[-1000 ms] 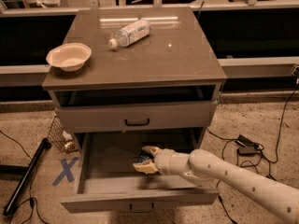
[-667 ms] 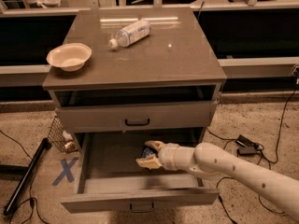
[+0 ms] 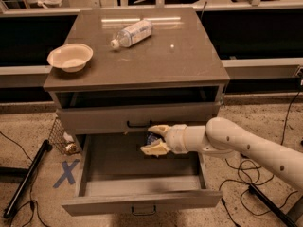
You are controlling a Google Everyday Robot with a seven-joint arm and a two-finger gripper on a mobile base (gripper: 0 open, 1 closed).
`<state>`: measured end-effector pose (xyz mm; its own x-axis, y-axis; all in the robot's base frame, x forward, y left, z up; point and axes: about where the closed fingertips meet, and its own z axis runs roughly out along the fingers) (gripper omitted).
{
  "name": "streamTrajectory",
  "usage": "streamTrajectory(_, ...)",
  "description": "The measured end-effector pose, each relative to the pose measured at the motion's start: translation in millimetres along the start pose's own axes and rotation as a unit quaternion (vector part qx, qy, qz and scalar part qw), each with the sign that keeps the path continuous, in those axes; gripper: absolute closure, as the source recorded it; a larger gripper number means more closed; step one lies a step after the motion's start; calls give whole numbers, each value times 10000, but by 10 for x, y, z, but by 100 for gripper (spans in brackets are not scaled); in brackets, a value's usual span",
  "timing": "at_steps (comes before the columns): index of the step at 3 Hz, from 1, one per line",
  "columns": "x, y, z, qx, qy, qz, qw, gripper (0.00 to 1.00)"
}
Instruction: Pick rxbar blueberry from middle drawer and place on counter
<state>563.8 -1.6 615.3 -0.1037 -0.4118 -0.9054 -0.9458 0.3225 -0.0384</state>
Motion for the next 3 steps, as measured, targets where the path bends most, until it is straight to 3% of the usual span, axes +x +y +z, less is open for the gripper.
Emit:
streamTrajectory(1, 0, 0, 0, 0, 0, 0, 10000, 100)
streamTrajectory(2, -196, -39, -211, -27, -266, -223, 9994, 100)
streamTrajectory(3, -860, -45, -733, -68, -493, -982, 9939, 100)
